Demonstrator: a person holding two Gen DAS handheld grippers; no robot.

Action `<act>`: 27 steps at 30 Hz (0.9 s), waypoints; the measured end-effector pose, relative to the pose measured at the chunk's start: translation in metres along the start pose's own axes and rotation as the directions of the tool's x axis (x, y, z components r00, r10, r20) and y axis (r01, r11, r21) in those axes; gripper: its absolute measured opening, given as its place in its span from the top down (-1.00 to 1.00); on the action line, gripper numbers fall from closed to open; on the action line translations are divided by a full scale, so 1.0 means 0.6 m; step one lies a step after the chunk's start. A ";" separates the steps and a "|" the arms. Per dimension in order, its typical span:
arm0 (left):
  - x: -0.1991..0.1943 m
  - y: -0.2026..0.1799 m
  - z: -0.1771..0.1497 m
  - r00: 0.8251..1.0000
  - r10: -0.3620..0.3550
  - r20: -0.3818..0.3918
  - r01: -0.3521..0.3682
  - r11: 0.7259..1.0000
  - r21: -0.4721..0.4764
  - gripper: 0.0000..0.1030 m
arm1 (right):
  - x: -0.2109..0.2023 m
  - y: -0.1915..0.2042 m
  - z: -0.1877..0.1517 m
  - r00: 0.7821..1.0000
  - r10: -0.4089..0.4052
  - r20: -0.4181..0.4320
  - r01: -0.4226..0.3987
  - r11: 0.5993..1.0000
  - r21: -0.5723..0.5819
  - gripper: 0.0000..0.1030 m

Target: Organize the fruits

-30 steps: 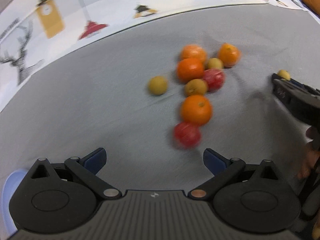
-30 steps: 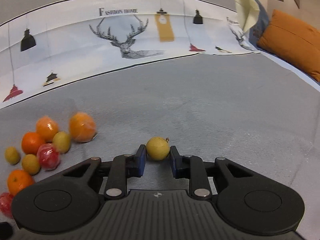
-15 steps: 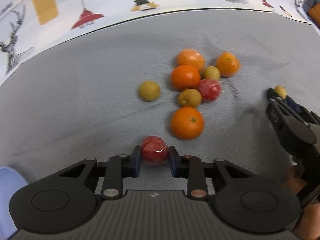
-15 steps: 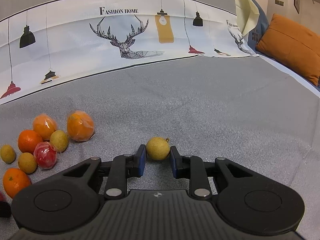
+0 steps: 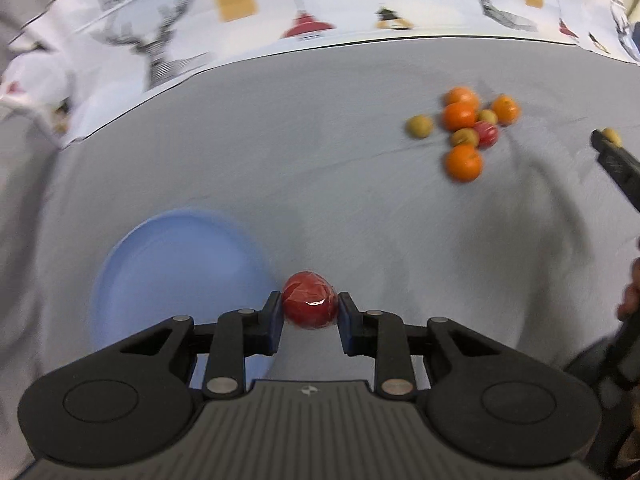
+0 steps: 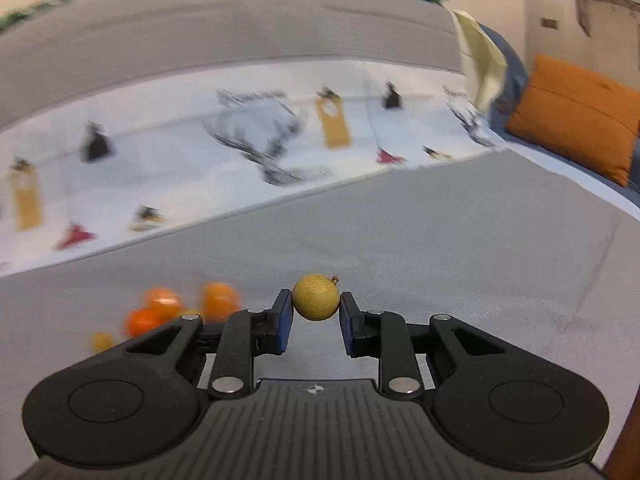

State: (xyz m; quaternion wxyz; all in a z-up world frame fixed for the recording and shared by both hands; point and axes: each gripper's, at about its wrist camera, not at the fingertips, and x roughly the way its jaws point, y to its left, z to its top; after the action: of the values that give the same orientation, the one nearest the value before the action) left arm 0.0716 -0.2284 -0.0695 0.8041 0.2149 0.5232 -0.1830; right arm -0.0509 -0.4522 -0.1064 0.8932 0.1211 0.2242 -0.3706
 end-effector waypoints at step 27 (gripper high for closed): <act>-0.166 0.278 -0.304 1.000 0.027 0.006 -0.024 0.952 -0.305 0.38 | -0.469 0.227 -0.091 0.804 0.530 -0.269 -0.592 0.754 -0.284 0.49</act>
State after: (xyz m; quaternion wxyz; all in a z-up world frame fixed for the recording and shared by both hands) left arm -0.0192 0.0165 -0.0176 0.8325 0.0942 0.5383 -0.0908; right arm -0.1458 -0.1656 -0.0091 0.9468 0.0515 0.3165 -0.0263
